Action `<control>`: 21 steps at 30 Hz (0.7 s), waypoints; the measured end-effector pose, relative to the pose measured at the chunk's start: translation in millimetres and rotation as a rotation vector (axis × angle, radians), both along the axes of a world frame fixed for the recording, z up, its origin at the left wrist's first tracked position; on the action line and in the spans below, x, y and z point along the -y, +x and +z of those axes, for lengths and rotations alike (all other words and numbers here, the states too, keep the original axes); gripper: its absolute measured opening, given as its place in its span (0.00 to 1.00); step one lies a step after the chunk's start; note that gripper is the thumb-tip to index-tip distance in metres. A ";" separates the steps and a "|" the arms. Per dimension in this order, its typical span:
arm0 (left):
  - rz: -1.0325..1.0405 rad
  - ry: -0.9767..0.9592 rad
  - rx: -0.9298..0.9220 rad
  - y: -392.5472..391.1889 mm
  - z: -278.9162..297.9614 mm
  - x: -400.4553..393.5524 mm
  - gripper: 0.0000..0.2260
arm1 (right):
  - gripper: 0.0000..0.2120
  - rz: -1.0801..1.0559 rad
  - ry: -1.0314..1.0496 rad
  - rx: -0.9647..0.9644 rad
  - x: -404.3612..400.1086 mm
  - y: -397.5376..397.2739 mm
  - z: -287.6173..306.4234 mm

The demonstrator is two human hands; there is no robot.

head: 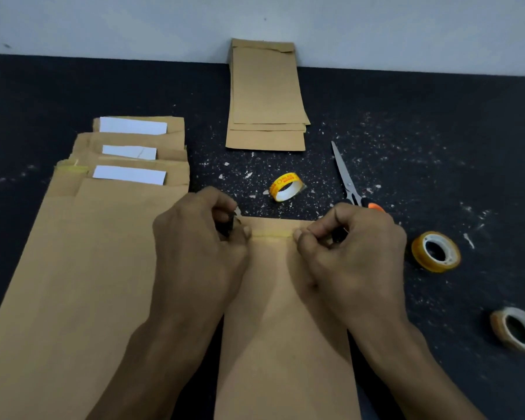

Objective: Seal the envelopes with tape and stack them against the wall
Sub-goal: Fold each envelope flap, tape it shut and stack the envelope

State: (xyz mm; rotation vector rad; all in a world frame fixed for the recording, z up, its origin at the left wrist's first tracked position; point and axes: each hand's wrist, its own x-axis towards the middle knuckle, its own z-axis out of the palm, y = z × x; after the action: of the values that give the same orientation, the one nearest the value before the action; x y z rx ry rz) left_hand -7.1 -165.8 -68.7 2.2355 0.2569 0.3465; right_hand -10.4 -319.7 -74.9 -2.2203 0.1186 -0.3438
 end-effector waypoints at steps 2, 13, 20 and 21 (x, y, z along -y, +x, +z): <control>-0.012 0.024 0.009 0.1 -0.5 0.3 0.08 | 0.13 -0.003 0.000 -0.022 -2.5 -0.1 2.8; -0.042 0.030 0.049 0.0 -5.0 0.7 0.06 | 0.15 -0.075 0.115 -0.092 2.4 2.2 4.8; 0.003 0.023 0.029 0.9 -4.6 1.2 0.05 | 0.17 -0.076 0.276 -0.161 6.7 3.4 2.7; 0.007 0.027 0.025 1.0 -4.2 1.4 0.05 | 0.17 -0.068 0.307 -0.173 6.8 3.6 3.0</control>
State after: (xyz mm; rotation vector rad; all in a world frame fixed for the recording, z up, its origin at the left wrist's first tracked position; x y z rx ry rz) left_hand -6.1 -167.2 -72.9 2.2560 0.2481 0.3837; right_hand -6.8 -326.6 -71.8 -1.9408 0.3189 -0.1571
